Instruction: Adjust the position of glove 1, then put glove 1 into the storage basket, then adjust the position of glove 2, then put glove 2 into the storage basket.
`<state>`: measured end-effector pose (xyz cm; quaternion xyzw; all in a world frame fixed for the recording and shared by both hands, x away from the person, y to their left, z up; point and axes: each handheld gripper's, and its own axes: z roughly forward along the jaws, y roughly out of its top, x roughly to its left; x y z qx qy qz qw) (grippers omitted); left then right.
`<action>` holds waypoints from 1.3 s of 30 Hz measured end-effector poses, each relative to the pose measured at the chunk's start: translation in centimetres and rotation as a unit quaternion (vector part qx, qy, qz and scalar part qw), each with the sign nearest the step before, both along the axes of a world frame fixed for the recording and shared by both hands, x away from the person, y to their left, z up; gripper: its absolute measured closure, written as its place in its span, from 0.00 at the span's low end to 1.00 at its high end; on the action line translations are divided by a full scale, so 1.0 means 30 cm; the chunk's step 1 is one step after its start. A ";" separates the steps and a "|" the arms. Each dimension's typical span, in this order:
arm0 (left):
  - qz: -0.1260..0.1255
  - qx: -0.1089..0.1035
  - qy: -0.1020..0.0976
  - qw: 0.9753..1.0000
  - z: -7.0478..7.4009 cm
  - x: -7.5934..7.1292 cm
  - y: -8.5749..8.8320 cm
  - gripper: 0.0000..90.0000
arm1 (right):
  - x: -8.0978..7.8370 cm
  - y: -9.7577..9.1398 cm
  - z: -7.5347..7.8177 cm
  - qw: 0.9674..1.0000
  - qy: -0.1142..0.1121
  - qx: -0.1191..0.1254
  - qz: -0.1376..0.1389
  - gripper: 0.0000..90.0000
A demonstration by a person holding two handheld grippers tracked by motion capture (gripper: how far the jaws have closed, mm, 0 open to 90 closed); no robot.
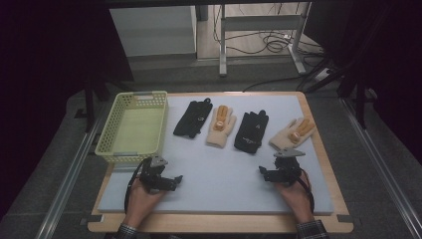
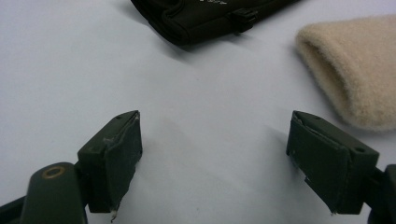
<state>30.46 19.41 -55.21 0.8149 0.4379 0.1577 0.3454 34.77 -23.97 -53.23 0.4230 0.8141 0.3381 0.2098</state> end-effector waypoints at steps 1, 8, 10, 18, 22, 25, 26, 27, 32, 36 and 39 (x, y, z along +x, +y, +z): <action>0.000 0.000 0.000 1.000 0.000 0.000 0.000 0.06 | 0.000 0.000 0.000 1.000 0.000 0.000 0.001 0.20; 0.000 0.000 0.000 1.000 0.000 0.000 0.000 0.06 | 0.000 0.001 0.000 1.000 0.001 -0.001 0.001 0.19; 0.000 0.000 0.000 1.000 0.000 0.000 0.000 0.06 | 0.001 0.001 0.000 1.000 0.001 -0.001 0.001 0.19; 0.000 0.000 0.000 1.000 0.000 0.000 0.000 0.06 | 0.001 0.000 0.002 1.000 0.003 0.001 0.002 0.19; 0.000 0.000 0.000 1.000 0.000 0.000 0.000 0.06 | 0.001 0.000 0.002 1.000 0.003 0.000 0.002 0.19; 0.000 0.000 0.000 1.000 0.000 0.000 0.000 0.06 | 0.002 0.000 0.004 1.000 0.004 0.001 0.003 0.20; 0.000 0.000 0.000 1.000 0.000 0.000 0.000 0.06 | 0.004 0.001 0.006 1.000 0.007 0.003 0.004 0.20; 0.000 0.000 0.000 1.000 0.000 0.000 0.000 0.06 | 0.004 0.001 0.006 1.000 0.007 0.003 0.004 0.20; 0.000 0.000 0.000 1.000 0.000 0.000 0.000 0.06 | 0.013 0.037 0.039 1.000 0.004 0.014 0.025 0.24; 0.000 0.000 0.000 1.000 0.000 0.000 0.000 0.06 | 0.026 0.058 0.050 0.999 0.010 0.026 0.038 0.27; 0.000 0.000 0.000 1.000 0.000 0.000 0.000 0.06 | 0.049 0.103 0.068 0.998 0.016 0.034 0.059 0.31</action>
